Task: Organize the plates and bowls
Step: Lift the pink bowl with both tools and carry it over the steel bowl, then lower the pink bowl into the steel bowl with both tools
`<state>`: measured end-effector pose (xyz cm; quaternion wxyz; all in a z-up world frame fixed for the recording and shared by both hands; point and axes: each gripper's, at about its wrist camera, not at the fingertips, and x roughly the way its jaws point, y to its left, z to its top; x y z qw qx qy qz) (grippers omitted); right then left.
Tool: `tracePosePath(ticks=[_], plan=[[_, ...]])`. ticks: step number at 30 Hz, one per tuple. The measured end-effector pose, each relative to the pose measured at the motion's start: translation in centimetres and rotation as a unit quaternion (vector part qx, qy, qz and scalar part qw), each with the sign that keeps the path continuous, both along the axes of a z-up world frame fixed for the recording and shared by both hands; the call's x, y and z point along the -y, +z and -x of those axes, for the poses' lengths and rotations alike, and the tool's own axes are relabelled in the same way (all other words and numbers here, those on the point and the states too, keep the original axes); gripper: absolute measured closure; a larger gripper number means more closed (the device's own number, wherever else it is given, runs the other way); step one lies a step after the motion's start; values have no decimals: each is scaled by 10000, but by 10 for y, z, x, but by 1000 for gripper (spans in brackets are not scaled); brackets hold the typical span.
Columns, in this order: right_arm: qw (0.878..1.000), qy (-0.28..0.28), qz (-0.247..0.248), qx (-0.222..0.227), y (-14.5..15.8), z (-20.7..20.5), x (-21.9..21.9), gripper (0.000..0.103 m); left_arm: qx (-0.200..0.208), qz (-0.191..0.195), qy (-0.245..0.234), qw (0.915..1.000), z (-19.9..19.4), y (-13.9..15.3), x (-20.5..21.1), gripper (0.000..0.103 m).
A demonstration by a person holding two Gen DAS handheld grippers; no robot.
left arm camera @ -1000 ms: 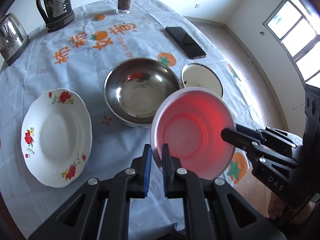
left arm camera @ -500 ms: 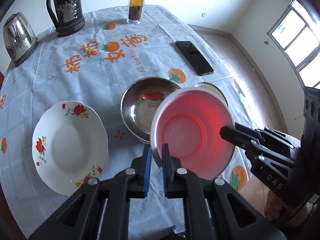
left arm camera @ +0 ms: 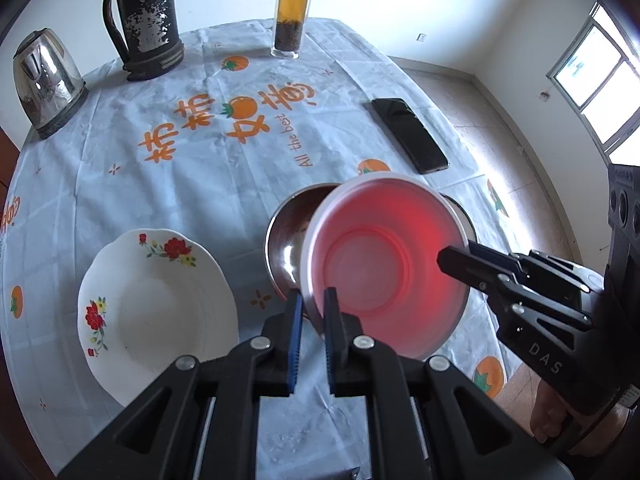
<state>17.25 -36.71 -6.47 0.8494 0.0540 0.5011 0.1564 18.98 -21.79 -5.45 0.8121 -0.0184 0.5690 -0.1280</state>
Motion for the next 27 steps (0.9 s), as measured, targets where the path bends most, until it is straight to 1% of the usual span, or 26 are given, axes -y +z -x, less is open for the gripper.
tracePosePath(ticks=[17,27], plan=[[9998,47,91,-163,-15,-26,-4,88,-115,-93,90,9998,-22,-11,-1,96],[9995,59,140,-266,-23,-31,-7,88,-214,-68,155,9996,-27,-18,-3,96]])
